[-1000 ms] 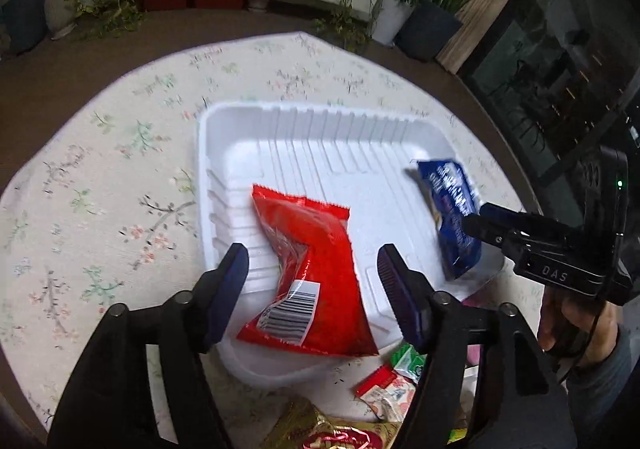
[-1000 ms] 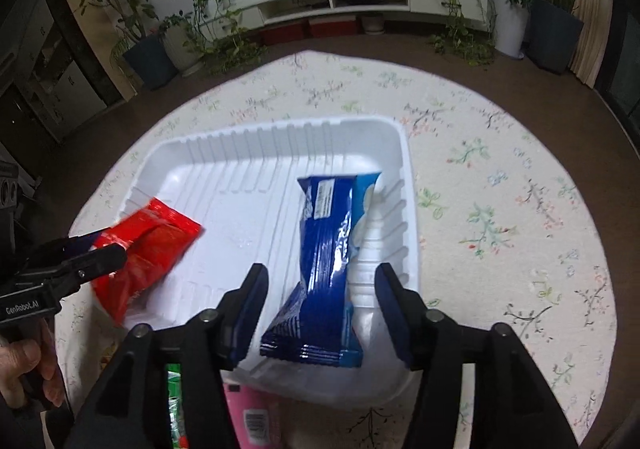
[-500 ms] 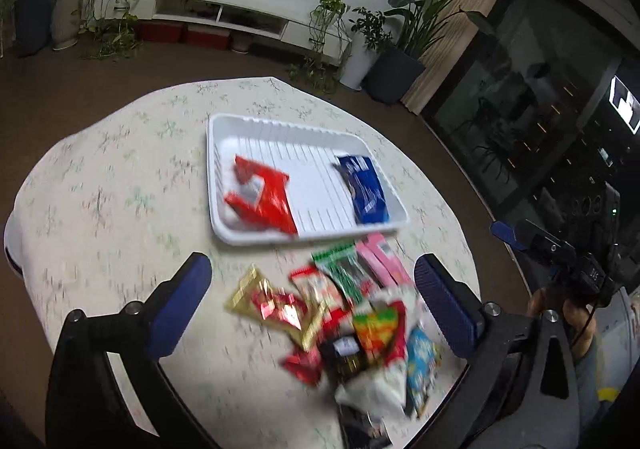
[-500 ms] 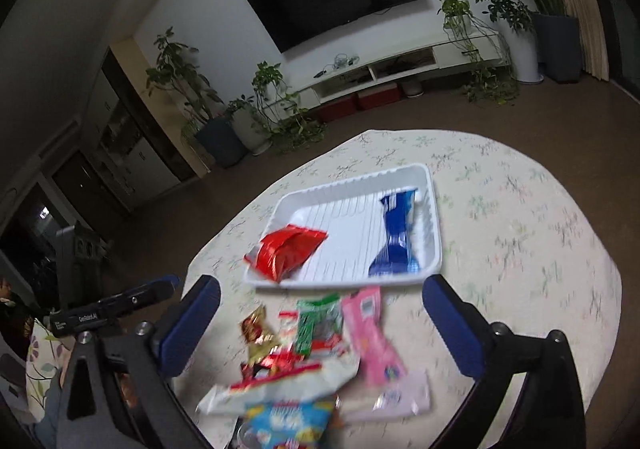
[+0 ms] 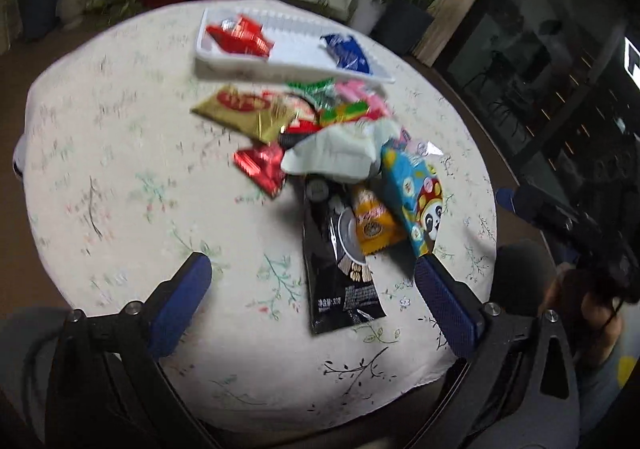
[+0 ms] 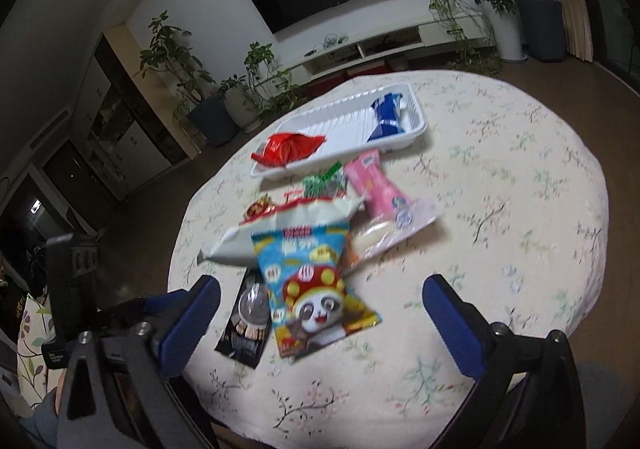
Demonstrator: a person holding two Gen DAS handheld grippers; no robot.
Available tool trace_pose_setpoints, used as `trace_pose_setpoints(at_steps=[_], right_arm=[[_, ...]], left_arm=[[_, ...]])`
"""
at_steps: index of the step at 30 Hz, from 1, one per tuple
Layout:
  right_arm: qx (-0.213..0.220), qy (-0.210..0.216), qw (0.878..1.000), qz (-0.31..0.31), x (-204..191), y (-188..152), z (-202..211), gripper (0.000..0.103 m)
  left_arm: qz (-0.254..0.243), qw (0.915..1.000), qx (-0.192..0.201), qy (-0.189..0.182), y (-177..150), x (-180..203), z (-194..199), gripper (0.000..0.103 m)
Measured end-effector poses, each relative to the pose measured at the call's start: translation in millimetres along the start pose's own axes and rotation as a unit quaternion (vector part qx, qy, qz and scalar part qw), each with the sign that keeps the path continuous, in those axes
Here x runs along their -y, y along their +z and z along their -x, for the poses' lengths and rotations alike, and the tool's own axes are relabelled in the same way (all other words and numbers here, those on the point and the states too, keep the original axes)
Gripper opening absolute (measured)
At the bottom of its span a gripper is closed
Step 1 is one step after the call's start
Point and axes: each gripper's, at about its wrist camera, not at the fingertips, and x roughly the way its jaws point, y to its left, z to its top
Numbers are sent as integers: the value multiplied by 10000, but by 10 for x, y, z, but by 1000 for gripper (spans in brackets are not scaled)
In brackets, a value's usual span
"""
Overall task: Organize snacks
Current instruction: 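Move both tools back over the snack pile, then grasp the black coffee packet with the left tool while the right tool grasps the blue panda bag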
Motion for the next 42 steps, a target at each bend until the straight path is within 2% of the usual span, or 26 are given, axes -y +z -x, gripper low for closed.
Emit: trace_pose_setpoints(at_steps=[5, 9, 13, 15, 17, 22, 29, 33, 36, 38, 42], right_arm=[[-73, -101, 9999, 38, -66, -106, -35, 102], [-105, -226, 9996, 142, -113, -146, -69, 96], [-113, -307, 9992, 210, -130, -150, -68, 94], [-81, -344, 9991, 245, -141, -148, -55, 94], [-55, -344, 9991, 246, -140, -142, -37, 94], [-44, -375, 9990, 231, -125, -133, -34, 94], [-59, -374, 9990, 257, -144, -145, -53, 94], [-56, -392, 9989, 261, -151, -150, -50, 94], [-37, -424, 9987, 262, -141, -150, -37, 94], [-27, -436, 9987, 263, -134, -148, -33, 94], [-34, -447, 9986, 272, -128, -150, -32, 94]], left_arm=[[-130, 9998, -74, 142, 43, 66, -50, 103], [-231, 9993, -161, 260, 175, 138, -63, 101], [-362, 9986, -208, 320, 268, 228, -123, 101], [-404, 9981, -284, 360, 308, 244, -206, 94], [-394, 9980, -353, 341, 322, 233, -270, 82], [-377, 9976, -453, 371, 296, 175, -325, 68], [-538, 9951, -642, 526, 272, 194, -449, 67], [-639, 9944, -621, 571, 301, 206, -510, 67], [-575, 9950, -628, 520, 320, 145, -496, 58], [-520, 9954, -635, 501, 322, 88, -468, 49], [-481, 9954, -628, 549, 325, 3, -430, 45]])
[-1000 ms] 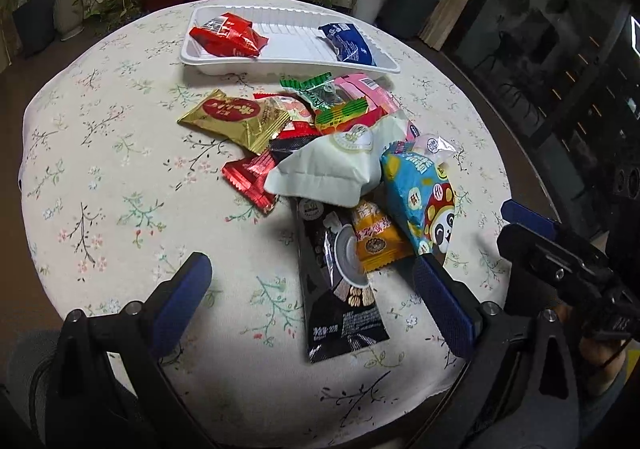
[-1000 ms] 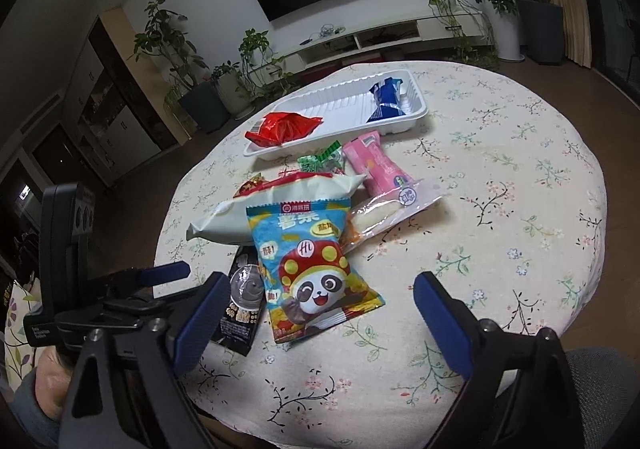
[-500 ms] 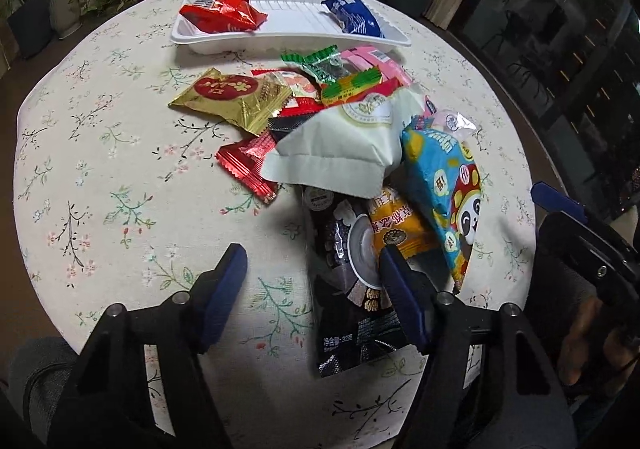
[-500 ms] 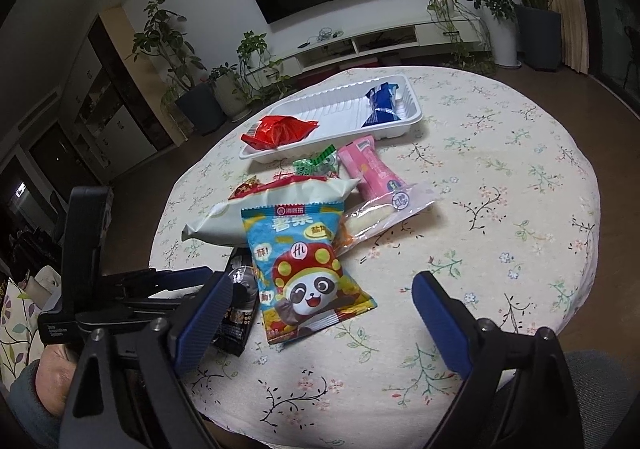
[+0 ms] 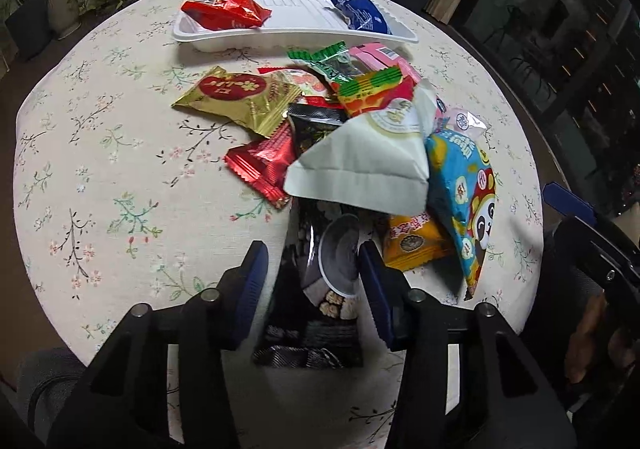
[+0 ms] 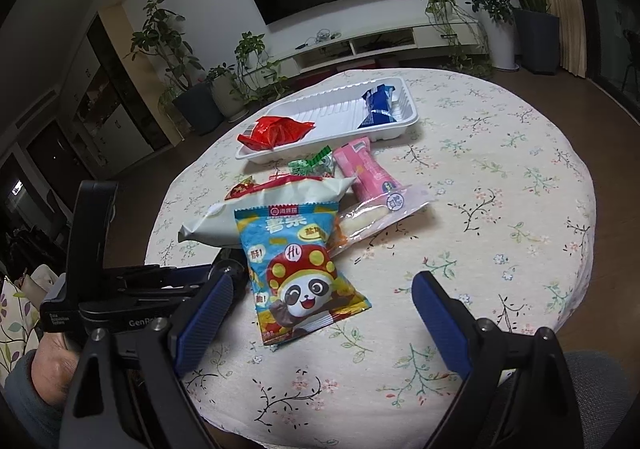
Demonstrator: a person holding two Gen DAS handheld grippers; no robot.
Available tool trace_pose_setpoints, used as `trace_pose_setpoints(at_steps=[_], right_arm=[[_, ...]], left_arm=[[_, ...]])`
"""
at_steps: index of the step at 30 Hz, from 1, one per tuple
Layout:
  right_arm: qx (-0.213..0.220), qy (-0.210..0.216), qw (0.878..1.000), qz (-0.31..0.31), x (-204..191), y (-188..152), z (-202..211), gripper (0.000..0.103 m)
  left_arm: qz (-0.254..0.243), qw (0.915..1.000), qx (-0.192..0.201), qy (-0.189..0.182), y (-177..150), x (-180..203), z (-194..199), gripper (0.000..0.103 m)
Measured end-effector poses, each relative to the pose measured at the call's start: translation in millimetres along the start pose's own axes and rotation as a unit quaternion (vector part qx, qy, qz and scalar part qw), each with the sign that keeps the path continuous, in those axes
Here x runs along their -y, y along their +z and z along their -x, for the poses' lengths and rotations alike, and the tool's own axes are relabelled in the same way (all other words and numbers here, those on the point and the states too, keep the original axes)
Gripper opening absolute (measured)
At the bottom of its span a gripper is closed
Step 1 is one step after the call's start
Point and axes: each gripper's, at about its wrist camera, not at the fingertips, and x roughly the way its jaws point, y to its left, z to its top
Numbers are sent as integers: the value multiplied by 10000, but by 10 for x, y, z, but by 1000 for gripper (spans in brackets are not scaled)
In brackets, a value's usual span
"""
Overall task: Organize snacks
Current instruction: 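Grasp the black coffee packet with the left tool while the right tool grasps the blue panda bag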
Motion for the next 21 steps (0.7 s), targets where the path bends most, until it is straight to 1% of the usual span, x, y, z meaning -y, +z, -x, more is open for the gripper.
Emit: trace_pose_setpoints(at_steps=[3, 5, 9, 10, 11, 12, 14, 17, 21], right_arm=[[-2, -11, 10000, 33, -8, 0, -5, 94], [-15, -20, 10000, 51, -19, -3, -12, 94], [-45, -68, 9999, 85, -31, -8, -20, 94], [-50, -75, 9999, 91, -39, -12, -23, 94], [-53, -80, 9999, 101, -42, -13, -22, 94], [-57, -92, 9999, 113, -49, -10, -34, 93], [-71, -113, 9998, 139, -54, -11, -40, 93], [-118, -135, 9997, 193, -70, -6, -65, 91], [-256, -141, 9992, 273, -103, -17, -140, 87]], left_arm=[[-121, 9999, -52, 86, 31, 29, -34, 45], [-210, 9997, -105, 104, 81, 68, -74, 50], [-458, 9986, -122, 226, 180, 135, -164, 50], [-509, 9982, -115, 282, 201, 139, -181, 45], [-524, 9981, -105, 310, 217, 133, -188, 38], [-502, 9982, -103, 299, 228, 116, -188, 34], [-449, 9987, -99, 235, 234, 81, -183, 30], [-364, 9992, -79, 169, 200, 27, -154, 25], [-157, 9998, -58, -57, 92, -78, -67, 25]])
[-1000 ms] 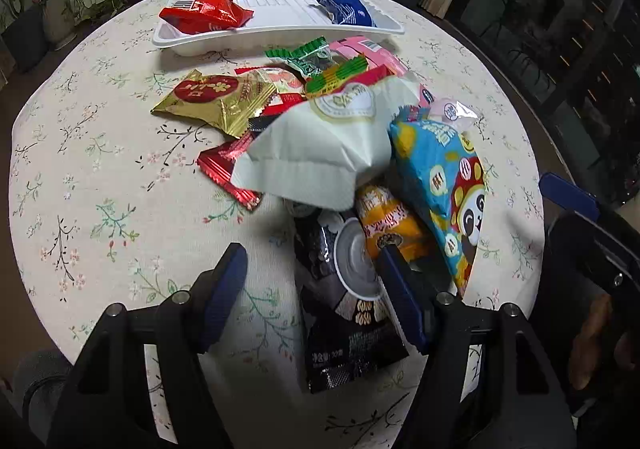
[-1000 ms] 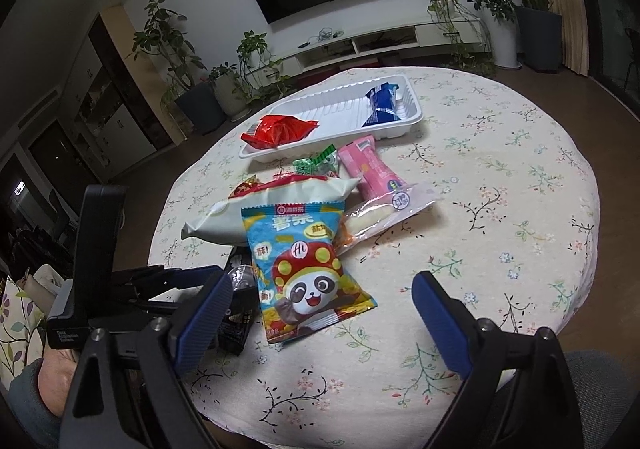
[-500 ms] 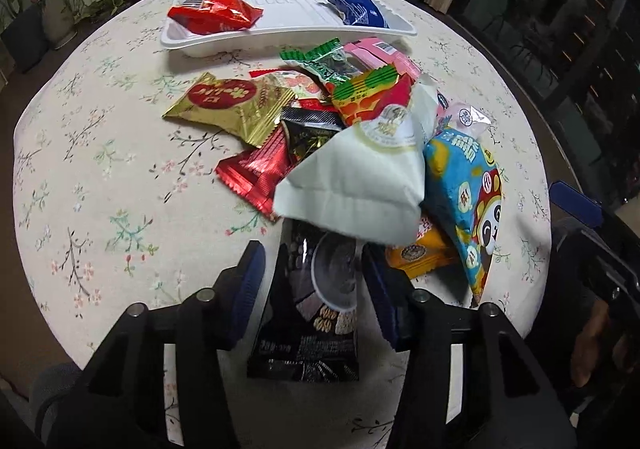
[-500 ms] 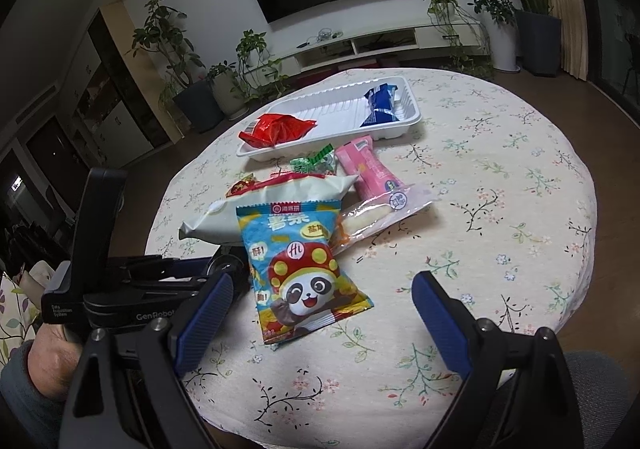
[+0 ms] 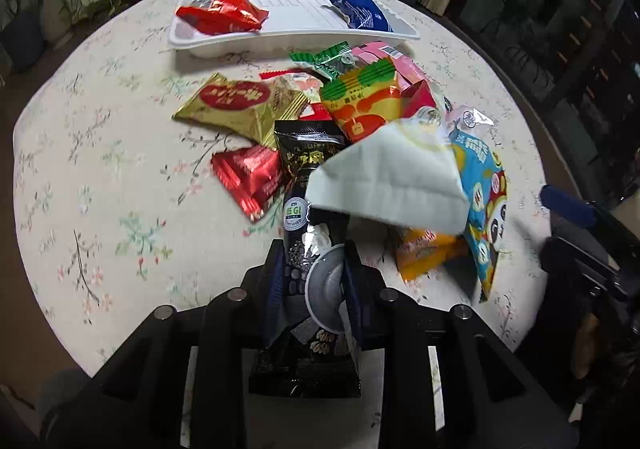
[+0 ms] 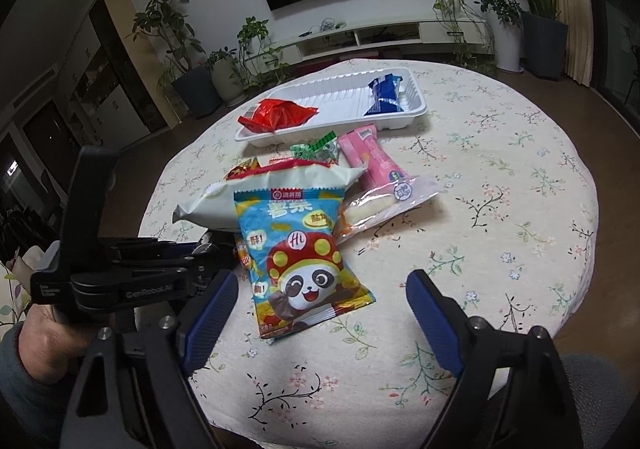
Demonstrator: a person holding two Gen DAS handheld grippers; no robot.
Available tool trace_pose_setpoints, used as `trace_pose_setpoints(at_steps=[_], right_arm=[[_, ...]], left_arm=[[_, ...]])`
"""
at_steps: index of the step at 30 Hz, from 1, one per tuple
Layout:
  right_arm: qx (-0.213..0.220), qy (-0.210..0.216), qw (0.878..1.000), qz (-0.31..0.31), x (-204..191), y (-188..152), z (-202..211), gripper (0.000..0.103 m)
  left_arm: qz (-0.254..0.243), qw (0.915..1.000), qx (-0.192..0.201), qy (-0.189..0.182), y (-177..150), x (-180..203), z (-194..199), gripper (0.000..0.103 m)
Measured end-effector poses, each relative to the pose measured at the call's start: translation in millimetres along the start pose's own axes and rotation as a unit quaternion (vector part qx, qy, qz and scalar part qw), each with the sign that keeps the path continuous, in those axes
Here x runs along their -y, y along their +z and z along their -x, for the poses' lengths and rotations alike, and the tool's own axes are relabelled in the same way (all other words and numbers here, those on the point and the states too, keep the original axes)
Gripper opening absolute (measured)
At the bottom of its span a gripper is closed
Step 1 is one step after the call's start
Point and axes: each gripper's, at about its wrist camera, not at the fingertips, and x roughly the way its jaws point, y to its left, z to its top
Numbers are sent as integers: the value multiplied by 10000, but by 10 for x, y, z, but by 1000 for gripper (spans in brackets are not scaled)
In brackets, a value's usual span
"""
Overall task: Organize snacks
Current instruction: 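Grasp the black coffee packet with the left tool while the right tool grasps the blue panda bag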
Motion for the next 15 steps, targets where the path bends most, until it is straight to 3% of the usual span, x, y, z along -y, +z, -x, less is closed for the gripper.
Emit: trace_pose_setpoints(at_steps=[8, 15], right_arm=[[-290, -128, 9990, 329, -116, 64, -186, 86], [-556, -177, 9962, 644, -226, 98, -392, 86]], left_arm=[[447, 9975, 167, -517, -191, -200, 188, 24], [615, 9953, 243, -713, -302, -252, 251, 23]])
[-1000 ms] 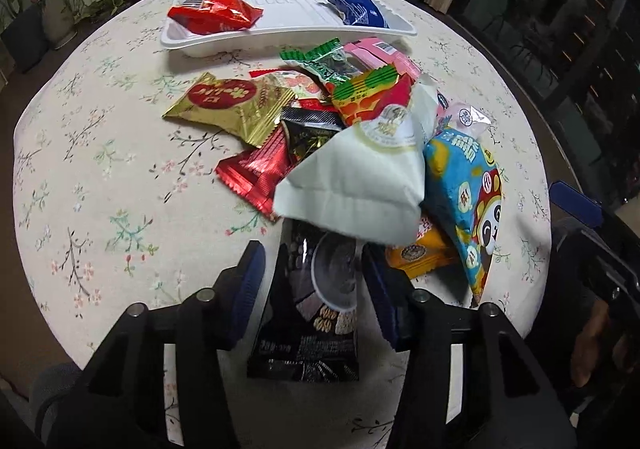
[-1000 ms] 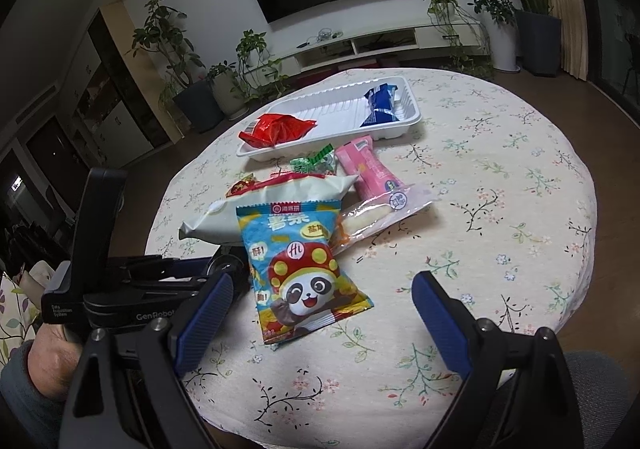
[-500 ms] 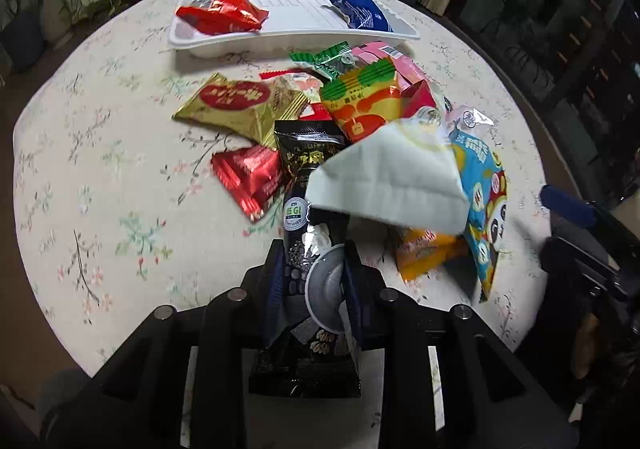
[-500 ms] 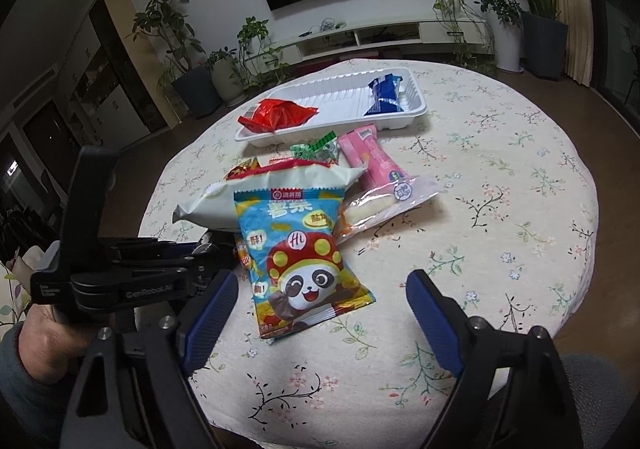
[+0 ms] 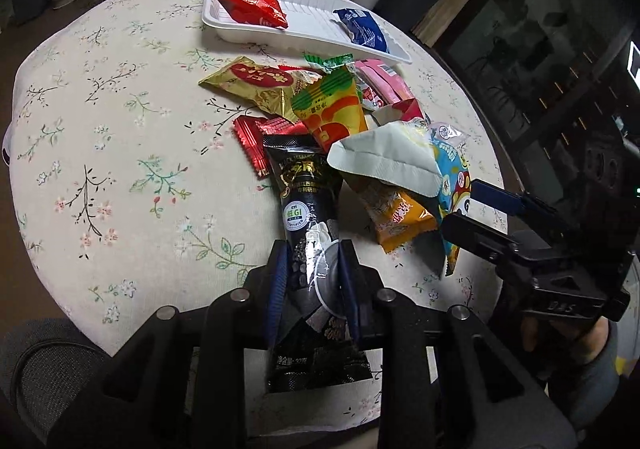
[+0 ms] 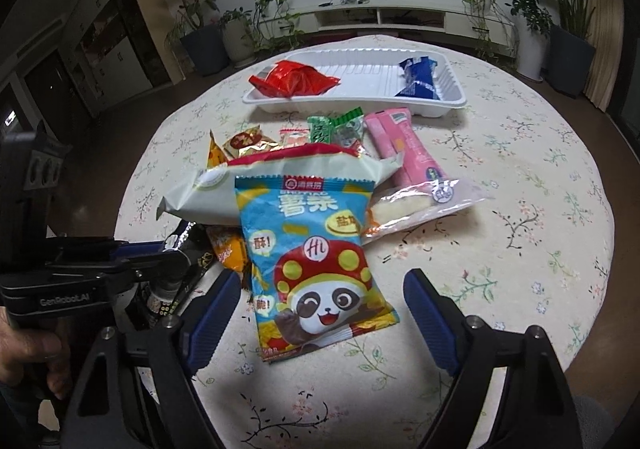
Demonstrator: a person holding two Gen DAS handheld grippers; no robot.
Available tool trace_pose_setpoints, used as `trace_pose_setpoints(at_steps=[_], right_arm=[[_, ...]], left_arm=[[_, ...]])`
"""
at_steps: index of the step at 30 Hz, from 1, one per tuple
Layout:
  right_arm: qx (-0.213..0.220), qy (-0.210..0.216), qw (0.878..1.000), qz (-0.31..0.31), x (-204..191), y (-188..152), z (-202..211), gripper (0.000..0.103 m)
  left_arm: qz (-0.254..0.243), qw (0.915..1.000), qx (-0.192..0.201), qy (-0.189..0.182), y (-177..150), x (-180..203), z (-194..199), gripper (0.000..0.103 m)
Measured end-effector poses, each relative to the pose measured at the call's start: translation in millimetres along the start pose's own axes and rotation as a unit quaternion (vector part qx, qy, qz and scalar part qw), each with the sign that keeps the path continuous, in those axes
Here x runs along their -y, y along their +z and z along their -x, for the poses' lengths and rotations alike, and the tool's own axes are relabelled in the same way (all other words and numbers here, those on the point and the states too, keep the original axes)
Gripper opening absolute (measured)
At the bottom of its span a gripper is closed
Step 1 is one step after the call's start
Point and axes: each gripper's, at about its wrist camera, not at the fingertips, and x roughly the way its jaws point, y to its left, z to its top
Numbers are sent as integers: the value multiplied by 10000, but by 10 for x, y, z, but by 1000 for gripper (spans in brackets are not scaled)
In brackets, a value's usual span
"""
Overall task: Organize snacks
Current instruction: 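Grasp the black coffee packet with the left tool while the right tool grasps the blue panda bag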
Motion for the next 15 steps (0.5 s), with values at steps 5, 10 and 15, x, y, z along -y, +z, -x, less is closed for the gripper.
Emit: trace_pose_setpoints(at_steps=[5, 10, 15], right_arm=[[-70, -55, 9999, 108, -29, 12, -61, 86], [-82, -140, 9998, 112, -30, 23, -77, 86], [-139, -199, 9994, 250, -75, 8, -102, 86]], left_arm=[[-174, 9996, -77, 221, -14, 34, -4, 24], [-393, 9975, -250, 533, 23, 124, -119, 27], [-649, 9949, -273, 724, 110, 188, -201, 27]])
